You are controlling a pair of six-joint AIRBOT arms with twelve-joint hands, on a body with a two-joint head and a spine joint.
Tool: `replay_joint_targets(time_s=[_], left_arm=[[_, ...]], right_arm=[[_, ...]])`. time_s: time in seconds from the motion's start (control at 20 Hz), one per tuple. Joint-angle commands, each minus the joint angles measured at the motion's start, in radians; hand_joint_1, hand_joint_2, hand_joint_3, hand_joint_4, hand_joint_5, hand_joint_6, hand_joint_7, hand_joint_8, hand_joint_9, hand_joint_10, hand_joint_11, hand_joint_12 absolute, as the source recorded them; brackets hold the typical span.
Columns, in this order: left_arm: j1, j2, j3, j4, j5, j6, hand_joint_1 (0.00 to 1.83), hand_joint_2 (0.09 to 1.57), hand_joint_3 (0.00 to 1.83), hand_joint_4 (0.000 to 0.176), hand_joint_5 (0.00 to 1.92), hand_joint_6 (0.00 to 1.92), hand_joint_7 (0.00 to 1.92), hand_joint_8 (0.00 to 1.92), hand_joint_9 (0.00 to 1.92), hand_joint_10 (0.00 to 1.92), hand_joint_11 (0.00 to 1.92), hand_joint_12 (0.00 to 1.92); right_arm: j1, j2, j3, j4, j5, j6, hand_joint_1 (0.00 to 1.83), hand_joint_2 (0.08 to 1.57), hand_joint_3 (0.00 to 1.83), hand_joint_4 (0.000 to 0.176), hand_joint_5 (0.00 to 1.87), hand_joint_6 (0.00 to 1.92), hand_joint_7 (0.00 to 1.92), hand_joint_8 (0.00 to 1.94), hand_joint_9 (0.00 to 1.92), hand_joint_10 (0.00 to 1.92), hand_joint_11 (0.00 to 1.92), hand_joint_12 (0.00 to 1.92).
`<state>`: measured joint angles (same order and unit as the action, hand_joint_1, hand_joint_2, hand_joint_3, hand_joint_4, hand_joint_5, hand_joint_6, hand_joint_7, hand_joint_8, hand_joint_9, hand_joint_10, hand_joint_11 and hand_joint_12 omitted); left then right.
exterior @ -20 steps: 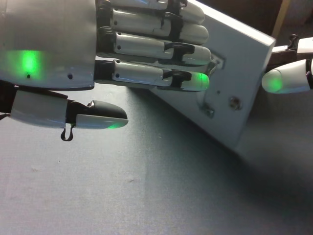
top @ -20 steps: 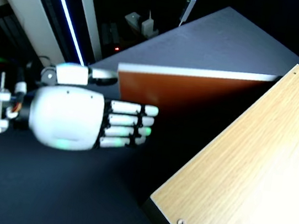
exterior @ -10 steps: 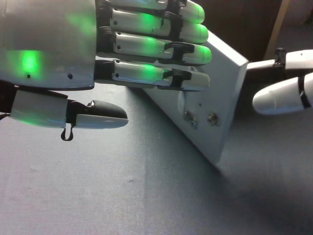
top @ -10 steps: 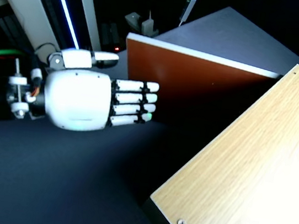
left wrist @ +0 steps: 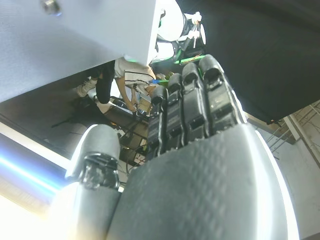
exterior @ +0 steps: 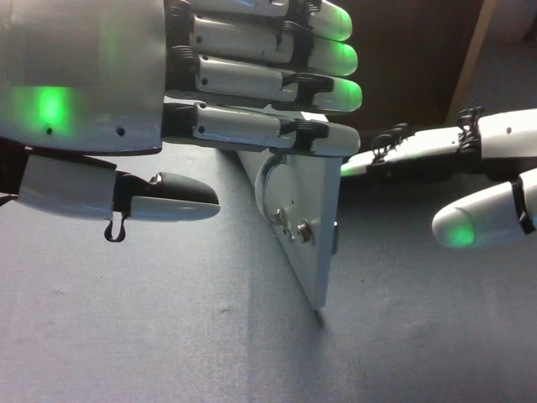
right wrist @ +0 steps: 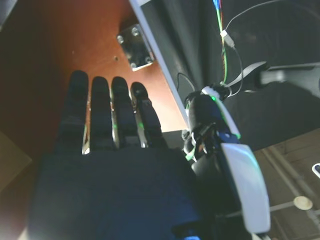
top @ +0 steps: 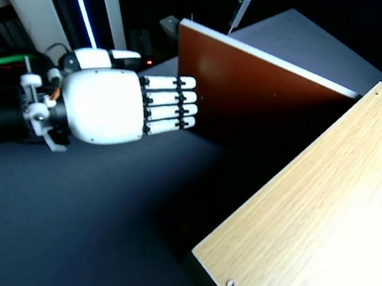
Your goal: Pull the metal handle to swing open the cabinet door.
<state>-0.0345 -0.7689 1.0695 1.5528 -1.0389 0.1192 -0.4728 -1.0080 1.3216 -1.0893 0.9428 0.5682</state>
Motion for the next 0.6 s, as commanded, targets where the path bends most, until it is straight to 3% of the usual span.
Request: replay_joint_targets(time_s=[0.0,0.55], left_arm=[[-0.010,0.007,-0.003,-0.099,-0.019,0.004,0.00,1.57,0.10,0.000,0.16,0.00,0.16,0.00,0.14,0.00,0.00,0.38],[-0.010,0.007,-0.003,-0.099,-0.019,0.004,0.00,1.57,0.07,0.000,0.16,0.00,0.17,0.00,0.15,0.00,0.00,0.39]], right_arm=[[0.003,-0.004,-0.008,0.077,0.097,-0.009,0.00,1.57,0.03,0.000,0.09,0.00,0.09,0.00,0.06,0.00,0.00,0.25],[-0.001,-0.055,-0.028,0.085,0.105,-0.086,0.00,1.57,0.05,0.000,0.07,0.00,0.09,0.00,0.07,0.00,0.00,0.27]])
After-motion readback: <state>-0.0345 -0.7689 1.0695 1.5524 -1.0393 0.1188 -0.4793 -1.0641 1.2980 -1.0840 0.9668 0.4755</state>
